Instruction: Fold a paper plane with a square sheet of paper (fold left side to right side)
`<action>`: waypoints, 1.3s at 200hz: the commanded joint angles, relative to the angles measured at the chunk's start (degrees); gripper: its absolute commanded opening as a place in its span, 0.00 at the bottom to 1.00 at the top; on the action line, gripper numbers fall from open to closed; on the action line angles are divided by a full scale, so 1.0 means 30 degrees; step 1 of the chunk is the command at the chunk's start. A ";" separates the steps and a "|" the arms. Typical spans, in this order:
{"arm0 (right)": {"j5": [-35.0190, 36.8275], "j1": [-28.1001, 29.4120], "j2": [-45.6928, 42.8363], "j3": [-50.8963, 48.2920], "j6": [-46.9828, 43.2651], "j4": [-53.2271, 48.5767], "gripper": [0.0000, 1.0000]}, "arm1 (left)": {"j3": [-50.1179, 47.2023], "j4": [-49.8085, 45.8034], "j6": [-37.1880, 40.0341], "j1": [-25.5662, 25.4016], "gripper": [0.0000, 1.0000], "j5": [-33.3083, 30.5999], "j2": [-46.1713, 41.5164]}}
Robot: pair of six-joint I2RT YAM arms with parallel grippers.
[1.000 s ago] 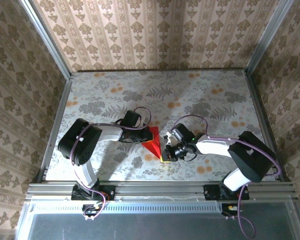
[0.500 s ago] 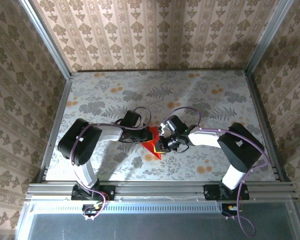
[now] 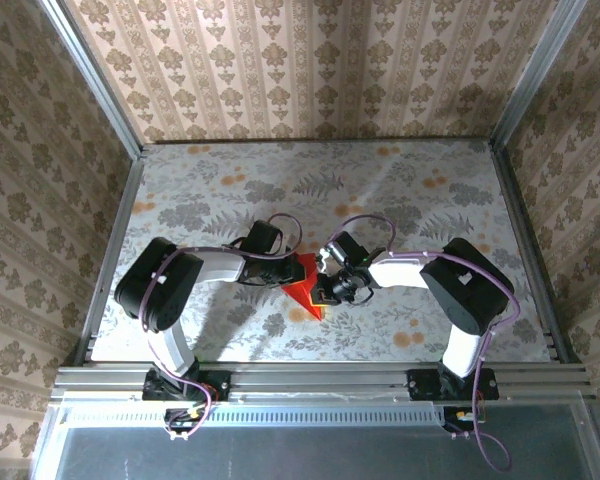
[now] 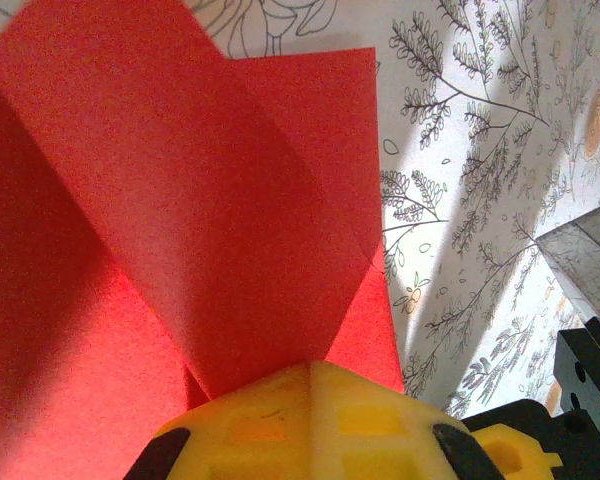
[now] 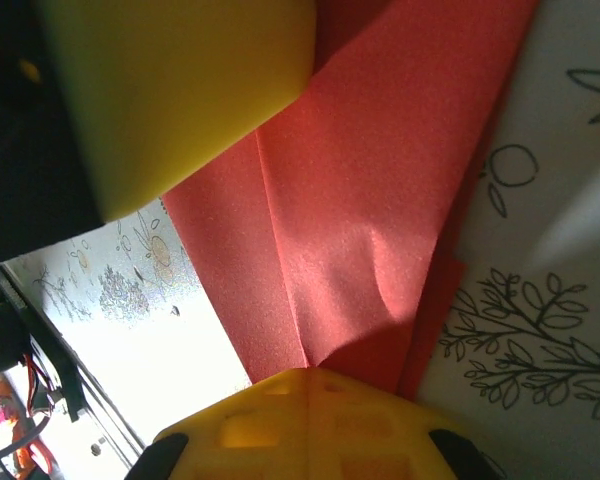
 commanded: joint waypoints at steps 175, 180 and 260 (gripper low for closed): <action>0.3330 -0.0016 0.1150 -0.2686 -0.0810 -0.1799 0.00 | -0.1732 0.0133 -0.0532 -0.0935 0.00 -0.0794 -0.3770; 0.3371 -0.0016 0.1134 -0.2686 -0.0810 -0.1829 0.00 | -0.1748 0.0238 -0.0562 -0.1006 0.00 -0.0764 -0.3676; 0.3709 -0.0017 0.1180 -0.2423 -0.1155 -0.2543 0.00 | -0.1633 0.1578 -0.1415 -0.2137 0.00 -0.0600 -0.1833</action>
